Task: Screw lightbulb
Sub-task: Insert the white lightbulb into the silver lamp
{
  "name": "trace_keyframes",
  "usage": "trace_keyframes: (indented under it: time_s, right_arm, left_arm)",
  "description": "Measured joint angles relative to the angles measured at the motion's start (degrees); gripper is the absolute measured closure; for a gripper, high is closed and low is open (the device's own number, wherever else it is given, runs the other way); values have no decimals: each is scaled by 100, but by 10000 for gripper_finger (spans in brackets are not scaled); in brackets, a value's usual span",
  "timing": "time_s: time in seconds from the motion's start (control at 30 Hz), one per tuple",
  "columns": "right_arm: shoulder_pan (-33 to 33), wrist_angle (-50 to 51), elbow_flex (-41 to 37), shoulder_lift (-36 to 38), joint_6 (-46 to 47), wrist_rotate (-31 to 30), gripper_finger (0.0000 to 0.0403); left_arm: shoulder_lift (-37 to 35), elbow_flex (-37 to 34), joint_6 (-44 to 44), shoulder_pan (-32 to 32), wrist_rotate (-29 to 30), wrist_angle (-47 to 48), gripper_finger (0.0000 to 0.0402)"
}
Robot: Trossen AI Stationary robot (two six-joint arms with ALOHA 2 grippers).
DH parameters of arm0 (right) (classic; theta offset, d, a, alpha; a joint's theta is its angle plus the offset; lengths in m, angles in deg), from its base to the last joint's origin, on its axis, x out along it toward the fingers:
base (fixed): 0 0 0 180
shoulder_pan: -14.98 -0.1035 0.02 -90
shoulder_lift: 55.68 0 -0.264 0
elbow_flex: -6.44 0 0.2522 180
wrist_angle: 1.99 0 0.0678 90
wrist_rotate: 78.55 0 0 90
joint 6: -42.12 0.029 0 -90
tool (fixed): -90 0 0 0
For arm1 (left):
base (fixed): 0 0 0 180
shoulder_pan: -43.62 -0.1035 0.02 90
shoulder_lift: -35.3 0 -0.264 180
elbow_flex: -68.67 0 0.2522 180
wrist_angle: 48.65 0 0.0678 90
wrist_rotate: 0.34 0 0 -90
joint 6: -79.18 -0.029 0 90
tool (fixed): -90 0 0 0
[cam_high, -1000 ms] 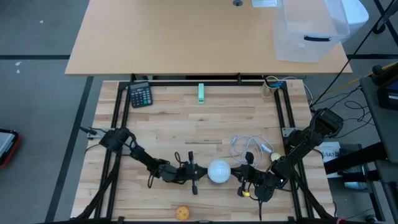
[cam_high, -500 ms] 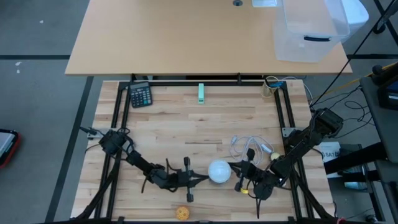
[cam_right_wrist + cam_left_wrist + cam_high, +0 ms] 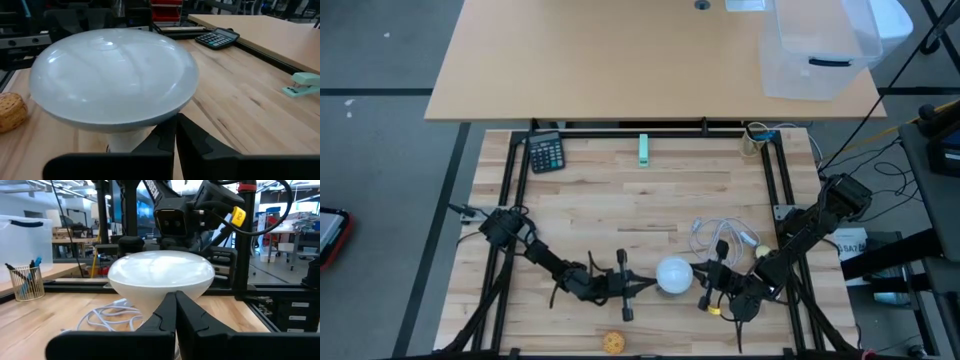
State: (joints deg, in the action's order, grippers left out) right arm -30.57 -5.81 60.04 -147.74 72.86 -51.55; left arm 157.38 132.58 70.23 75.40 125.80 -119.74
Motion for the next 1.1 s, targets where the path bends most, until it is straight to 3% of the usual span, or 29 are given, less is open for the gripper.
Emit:
trace_keyframes:
  time_s: [0.57,0.8,1.1]
  right_arm:
    - [-304,29,-2,0,-15,63,401]
    - [-325,61,0,0,-15,493,401]
    - [-375,563,0,0,543,479,401]
  left_arm:
    - [2,0,239,-292,42,358,401]
    - [2,0,494,-423,67,405,401]
    - [2,0,455,-64,250,433,401]
